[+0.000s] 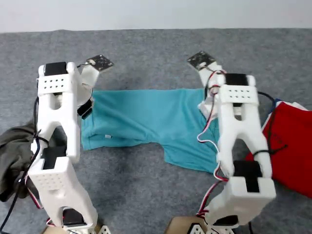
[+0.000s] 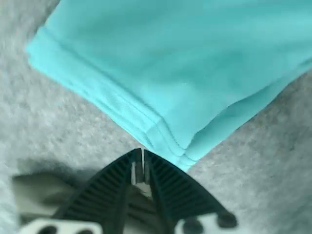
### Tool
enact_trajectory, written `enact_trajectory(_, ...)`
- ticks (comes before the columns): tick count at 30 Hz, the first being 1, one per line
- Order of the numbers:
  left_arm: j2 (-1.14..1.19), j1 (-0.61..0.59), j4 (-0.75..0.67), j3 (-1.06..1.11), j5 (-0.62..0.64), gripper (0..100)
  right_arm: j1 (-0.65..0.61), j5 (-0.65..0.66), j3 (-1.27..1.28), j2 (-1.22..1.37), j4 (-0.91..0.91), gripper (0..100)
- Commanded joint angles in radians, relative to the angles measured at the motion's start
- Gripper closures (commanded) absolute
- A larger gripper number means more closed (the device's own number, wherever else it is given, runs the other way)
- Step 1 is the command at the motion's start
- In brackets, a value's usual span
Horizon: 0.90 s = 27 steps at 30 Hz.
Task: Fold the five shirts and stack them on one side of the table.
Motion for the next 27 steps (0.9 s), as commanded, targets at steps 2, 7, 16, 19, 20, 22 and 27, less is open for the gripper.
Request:
enact_trajectory(2,-0.008,0.026,-0.049,0.038,0.086,100,-0.016,-0.012,-0.055,0.065,-0.088,98.9)
enact_trajectory(7,0.132,0.068,-0.029,0.084,0.083,100,0.031,-0.002,-0.058,0.2,-0.219,98.9)
enact_trajectory(16,0.249,0.029,0.006,0.082,0.038,100,0.162,-0.002,-0.333,0.4,-0.2,98.9)
enact_trajectory(19,0.212,0.035,0.008,0.082,0.026,100,0.148,-0.002,-0.45,0.426,-0.104,98.9)
enact_trajectory(20,0.193,0.037,0.009,0.082,0.025,100,0.137,-0.002,-0.476,0.427,-0.074,98.9)
enact_trajectory(22,0.15,0.054,0.015,0.082,0.025,100,0.111,-0.003,-0.525,0.427,-0.019,98.9)
enact_trajectory(27,0.028,0.097,0.043,0.087,0.025,100,0.03,-0.006,-0.674,0.427,0.139,98.9)
